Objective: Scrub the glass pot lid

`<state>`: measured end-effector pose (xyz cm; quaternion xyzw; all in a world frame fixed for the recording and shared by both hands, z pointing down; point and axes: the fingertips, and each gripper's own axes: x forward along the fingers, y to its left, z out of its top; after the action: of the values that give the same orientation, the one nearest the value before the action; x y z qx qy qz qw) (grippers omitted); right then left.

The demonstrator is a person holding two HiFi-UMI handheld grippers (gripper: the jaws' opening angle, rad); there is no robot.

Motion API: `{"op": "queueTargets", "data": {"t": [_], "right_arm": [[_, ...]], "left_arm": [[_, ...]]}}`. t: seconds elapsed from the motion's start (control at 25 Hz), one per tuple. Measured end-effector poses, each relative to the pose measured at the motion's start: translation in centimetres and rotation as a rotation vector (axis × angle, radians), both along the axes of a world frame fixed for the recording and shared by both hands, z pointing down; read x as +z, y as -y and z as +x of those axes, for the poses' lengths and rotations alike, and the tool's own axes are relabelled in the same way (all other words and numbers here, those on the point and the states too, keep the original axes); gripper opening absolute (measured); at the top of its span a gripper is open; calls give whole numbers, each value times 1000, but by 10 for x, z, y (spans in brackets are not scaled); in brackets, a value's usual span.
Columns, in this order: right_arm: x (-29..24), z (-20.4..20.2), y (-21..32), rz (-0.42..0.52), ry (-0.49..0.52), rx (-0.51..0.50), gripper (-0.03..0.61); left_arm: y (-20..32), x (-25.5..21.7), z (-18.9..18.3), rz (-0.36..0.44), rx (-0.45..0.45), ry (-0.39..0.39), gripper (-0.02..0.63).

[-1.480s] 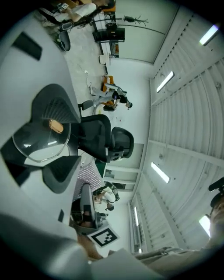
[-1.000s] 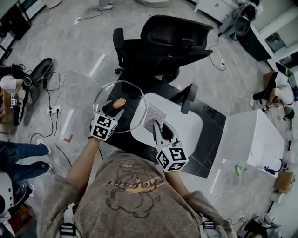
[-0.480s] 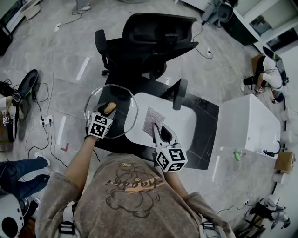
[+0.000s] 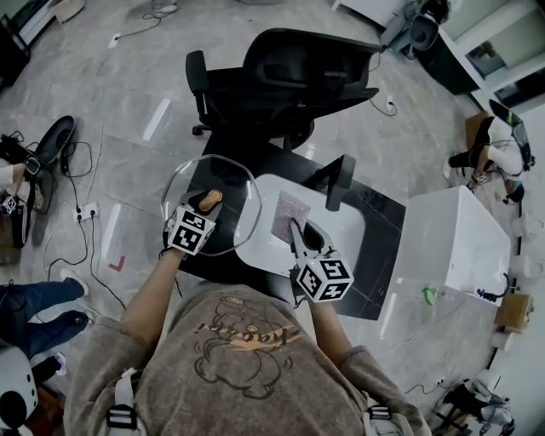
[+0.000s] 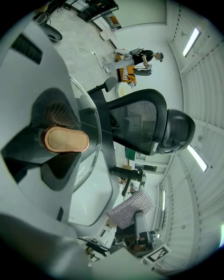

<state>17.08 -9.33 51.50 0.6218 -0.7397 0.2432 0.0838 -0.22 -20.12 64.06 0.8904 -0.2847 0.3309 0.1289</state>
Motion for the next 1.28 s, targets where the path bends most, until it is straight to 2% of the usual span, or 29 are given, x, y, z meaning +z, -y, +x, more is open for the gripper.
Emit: {"op": "queueTargets", "data": {"t": [0.16, 0.28, 0.48, 0.64, 0.84, 0.96, 1.04, 1.16, 1.28], "right_arm": [[1, -19, 50, 17, 3, -139, 80], [1, -48, 96, 28, -22, -280, 81], [10, -124, 172, 10, -71, -577, 80], [35, -195, 207, -87, -128, -838, 80], [84, -267, 193, -259, -226, -1155, 80], [101, -296, 175, -347, -246, -1310, 80], [108, -310, 161, -392, -294, -1413, 80], [120, -324, 145, -431, -388, -1532, 80], [130, -334, 133, -465, -406, -1592, 80]], "left_arm": [[-1, 3, -1, -10, -7, -3, 193], [-2, 2, -1, -5, -17, -9, 193], [-1, 0, -1, -3, -35, -23, 193], [1, -1, -3, 10, -45, -32, 193], [0, -1, -2, 20, -58, -47, 195], [-1, -1, -3, 23, -70, -59, 196], [-1, -3, -4, 29, -81, -65, 198], [-2, -4, -5, 34, -91, -70, 201], [-2, -3, -5, 35, -95, -74, 201]]}}
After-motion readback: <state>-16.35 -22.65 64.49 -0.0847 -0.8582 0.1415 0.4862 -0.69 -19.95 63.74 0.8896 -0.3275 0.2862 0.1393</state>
